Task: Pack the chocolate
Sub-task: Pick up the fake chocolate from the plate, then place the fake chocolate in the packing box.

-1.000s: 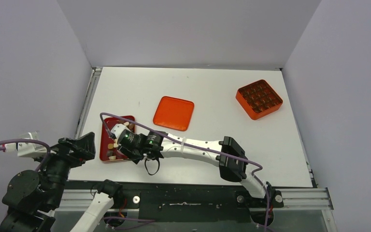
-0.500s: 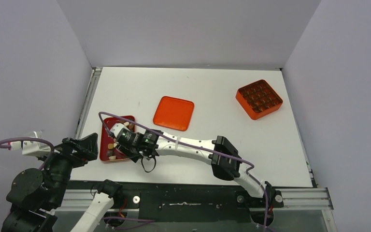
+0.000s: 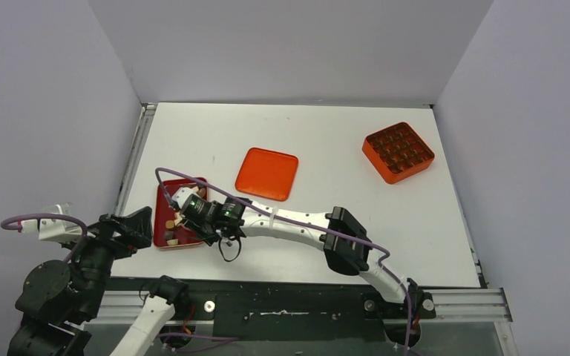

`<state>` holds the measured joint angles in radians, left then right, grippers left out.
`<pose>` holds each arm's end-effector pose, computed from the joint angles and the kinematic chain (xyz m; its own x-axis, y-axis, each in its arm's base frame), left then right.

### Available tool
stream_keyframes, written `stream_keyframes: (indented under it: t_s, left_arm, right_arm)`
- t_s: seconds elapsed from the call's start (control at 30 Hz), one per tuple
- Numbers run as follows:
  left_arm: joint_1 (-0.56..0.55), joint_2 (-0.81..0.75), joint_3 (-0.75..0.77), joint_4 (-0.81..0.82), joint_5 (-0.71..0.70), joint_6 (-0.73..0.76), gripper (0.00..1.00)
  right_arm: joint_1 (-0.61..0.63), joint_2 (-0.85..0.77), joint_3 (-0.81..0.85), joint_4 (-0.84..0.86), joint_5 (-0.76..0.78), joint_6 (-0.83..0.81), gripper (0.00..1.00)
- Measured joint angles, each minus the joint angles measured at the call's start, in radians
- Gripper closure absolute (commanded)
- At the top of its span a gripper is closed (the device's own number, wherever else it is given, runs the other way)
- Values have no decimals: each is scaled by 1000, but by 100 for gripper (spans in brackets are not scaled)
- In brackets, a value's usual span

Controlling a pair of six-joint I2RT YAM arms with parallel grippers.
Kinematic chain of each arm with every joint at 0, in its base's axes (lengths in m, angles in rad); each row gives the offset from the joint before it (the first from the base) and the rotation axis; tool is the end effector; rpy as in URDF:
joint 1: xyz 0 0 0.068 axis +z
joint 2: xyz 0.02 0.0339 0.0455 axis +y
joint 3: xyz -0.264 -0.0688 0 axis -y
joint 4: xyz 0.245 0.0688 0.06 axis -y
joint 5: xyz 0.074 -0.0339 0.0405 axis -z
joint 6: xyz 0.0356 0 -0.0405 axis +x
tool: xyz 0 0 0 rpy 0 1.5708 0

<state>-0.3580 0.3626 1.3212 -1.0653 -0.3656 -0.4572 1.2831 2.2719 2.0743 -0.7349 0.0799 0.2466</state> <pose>-0.0222 0.0219 0.4307 -0.0870 -0.4076 -0.9090 -0.0491 0.9131 -0.4048 0.1467 0.4859 0.2380 -0.4510 -0.6666 -0.5934 -0.8582 0.5065 0.0833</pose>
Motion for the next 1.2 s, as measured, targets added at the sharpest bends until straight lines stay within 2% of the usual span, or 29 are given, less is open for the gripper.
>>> stream_keyframes:
  t_s: [0.27,0.5,0.8,1.03,1.2]
  left_arm:
    - [0,-16,-46,9,-22,38,13]
    - [0,-34,-146,38,-27,69,13]
    - [0,-23,-368,172,51,51,12]
    - [0,151,-505,228,142,45,3]
    - [0,255,-519,254,231,63,3]
  right_arm:
    - [-2,-74,-113,40,-18,19,80]
    - [-31,-287,-273,48,-10,55,80]
    - [-170,-576,-443,31,113,99,79]
    - [-301,-695,-550,-82,191,116,78]
    - [-432,-763,-550,-190,229,109,78]
